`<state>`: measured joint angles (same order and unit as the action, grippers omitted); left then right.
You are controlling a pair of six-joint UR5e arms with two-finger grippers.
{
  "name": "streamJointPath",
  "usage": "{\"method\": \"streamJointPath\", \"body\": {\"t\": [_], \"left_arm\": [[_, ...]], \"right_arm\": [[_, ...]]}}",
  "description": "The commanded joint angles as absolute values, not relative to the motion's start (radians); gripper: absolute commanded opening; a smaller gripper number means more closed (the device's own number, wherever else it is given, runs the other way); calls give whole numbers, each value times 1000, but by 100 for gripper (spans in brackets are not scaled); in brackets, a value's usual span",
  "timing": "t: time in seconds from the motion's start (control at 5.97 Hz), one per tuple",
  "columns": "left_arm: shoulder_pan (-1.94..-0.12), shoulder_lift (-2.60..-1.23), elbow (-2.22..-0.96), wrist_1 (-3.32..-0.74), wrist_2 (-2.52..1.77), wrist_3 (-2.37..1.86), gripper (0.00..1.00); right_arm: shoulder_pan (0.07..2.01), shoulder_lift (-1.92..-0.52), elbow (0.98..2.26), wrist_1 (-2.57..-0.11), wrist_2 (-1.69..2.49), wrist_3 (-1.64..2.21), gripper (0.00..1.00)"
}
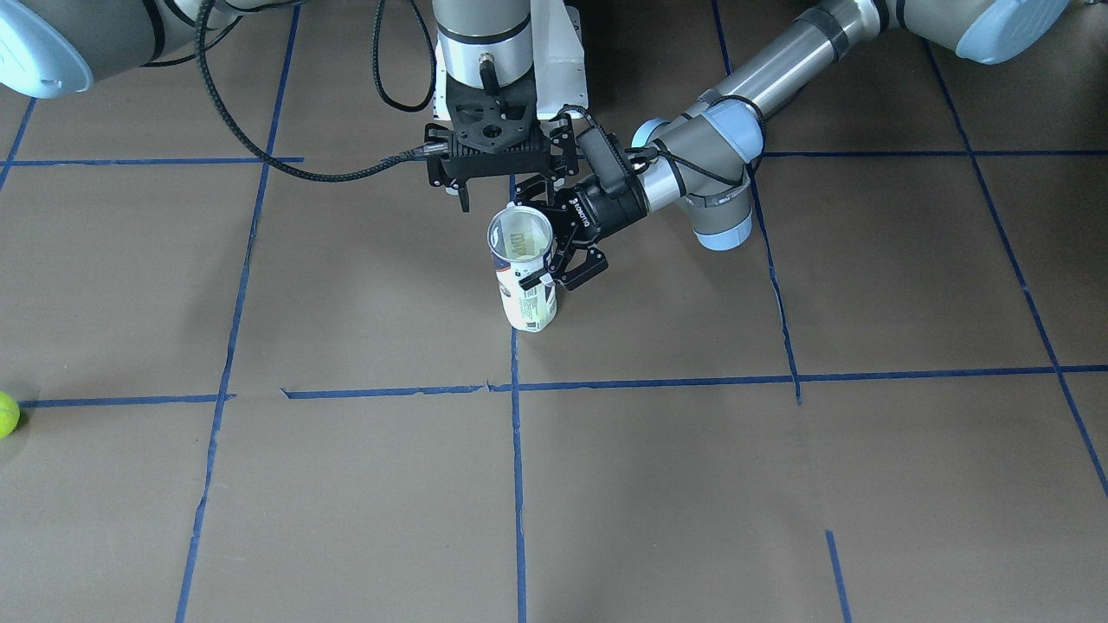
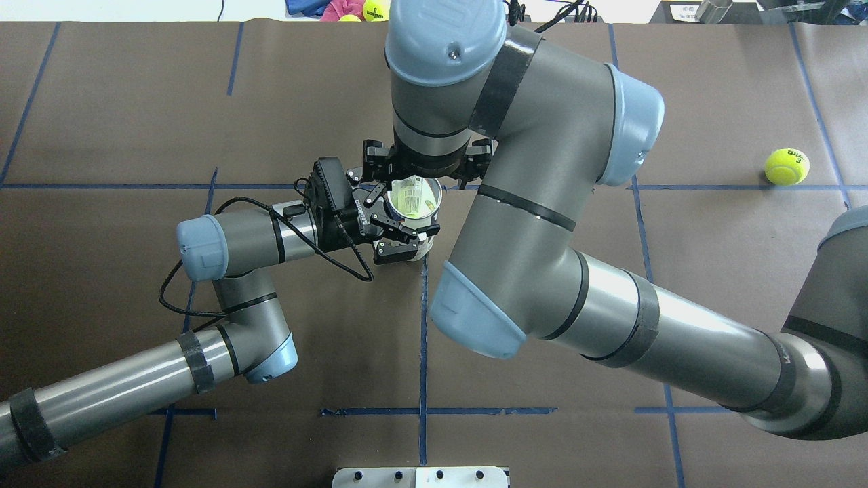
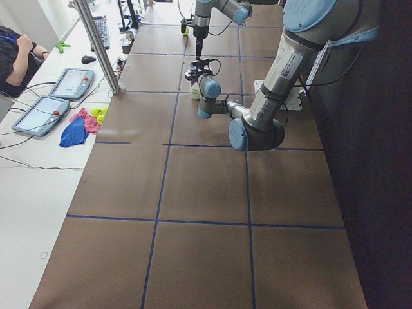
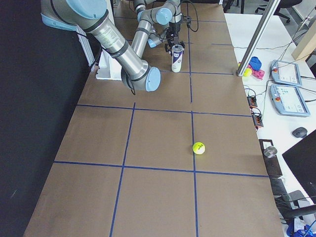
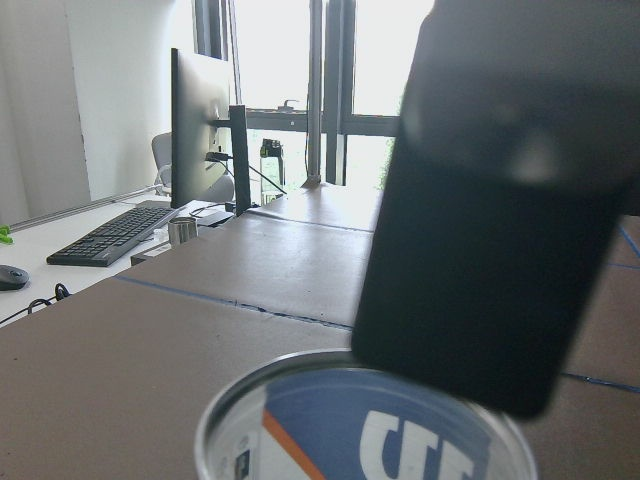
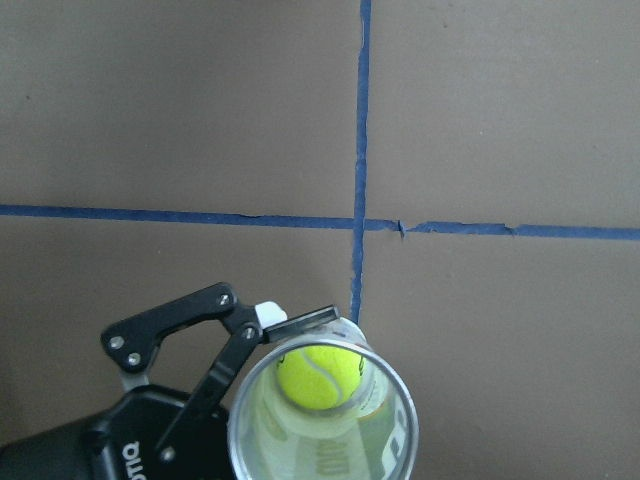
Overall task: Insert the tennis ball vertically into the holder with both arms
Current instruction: 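Lower the ball into the can and open the right gripper, then move the right gripper back to the Roland Garros ball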
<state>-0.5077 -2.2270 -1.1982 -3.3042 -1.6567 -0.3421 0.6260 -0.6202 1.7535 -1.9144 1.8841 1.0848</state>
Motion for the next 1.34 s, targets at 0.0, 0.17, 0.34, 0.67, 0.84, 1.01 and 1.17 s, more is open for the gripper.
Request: {"method": "streamJointPath", "body": {"t": [0.0, 0.17, 0.34, 0.67, 0.84, 1.01, 1.17], "left_arm": [[-509, -2224, -1200, -3306, -1657, -342, 94], [-509, -2223, -1200, -3307, -1657, -344, 92], [-511, -2223, -1200, -3307, -1657, -344, 89], [-514, -2212, -1200, -3310, -1657, -344, 88], [-517, -2212, -1201, -3312, -1657, -344, 87], [-517, -2210, -1201, -3312, -1657, -344, 87], [-517, -2210, -1201, -3312, -1657, -344, 87]], "right_arm": [[757, -694, 1759, -1910, 1989, 889, 100], [846, -771, 1759, -1861, 2056, 770, 100], [924, -855, 1759, -1798, 2109, 665, 100], [1067, -977, 1746, -1793, 2147, 362, 100], [1130, -991, 1673, -1786, 2179, 230, 100], [1191, -1009, 1581, -1742, 2209, 109, 100], [1245, -1056, 1478, -1614, 2238, 15, 100]]}}
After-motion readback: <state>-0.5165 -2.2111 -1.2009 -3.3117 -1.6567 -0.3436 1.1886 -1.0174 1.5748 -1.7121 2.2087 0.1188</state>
